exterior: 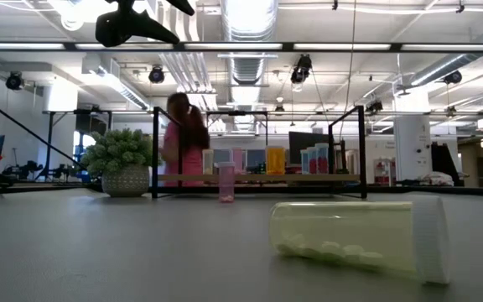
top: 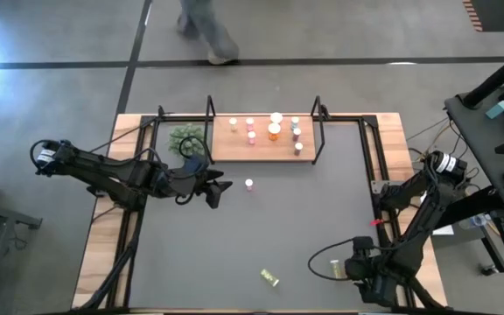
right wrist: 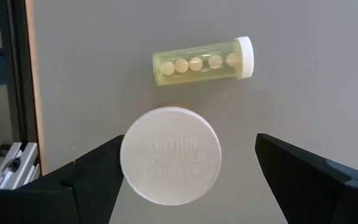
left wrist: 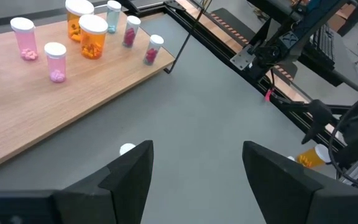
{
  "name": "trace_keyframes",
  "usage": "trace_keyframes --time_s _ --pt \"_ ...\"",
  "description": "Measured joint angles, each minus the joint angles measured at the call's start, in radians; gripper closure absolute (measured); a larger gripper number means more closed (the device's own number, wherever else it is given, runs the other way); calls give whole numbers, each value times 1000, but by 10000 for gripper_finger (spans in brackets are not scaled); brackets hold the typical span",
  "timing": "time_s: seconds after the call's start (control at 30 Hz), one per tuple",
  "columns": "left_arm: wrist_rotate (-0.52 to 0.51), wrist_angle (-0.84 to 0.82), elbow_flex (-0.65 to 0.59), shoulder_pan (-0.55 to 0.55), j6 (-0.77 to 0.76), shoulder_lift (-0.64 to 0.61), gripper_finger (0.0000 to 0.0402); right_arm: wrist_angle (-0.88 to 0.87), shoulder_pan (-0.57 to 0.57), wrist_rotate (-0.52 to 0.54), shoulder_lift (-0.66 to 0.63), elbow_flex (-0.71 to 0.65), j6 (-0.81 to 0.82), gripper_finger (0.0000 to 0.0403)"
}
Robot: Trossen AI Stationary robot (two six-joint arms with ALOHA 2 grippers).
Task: Pick and place medicine bottles onto shelf by color
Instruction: Put the orange pill bottle on the shelf aligned with the other orange pill bottles
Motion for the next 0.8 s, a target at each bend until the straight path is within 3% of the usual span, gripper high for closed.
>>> trace_keyframes --time_s 0.17,0.6,0.8 --pt "0 0 0 0 0 0 170 3 0 0 0 -6 -5 83" --pt "0 0 0 0 4 0 170 48 0 -1 0 -6 -41 187" --pt "-1 0 0 0 6 0 170 42 0 -8 -4 22 -53 198"
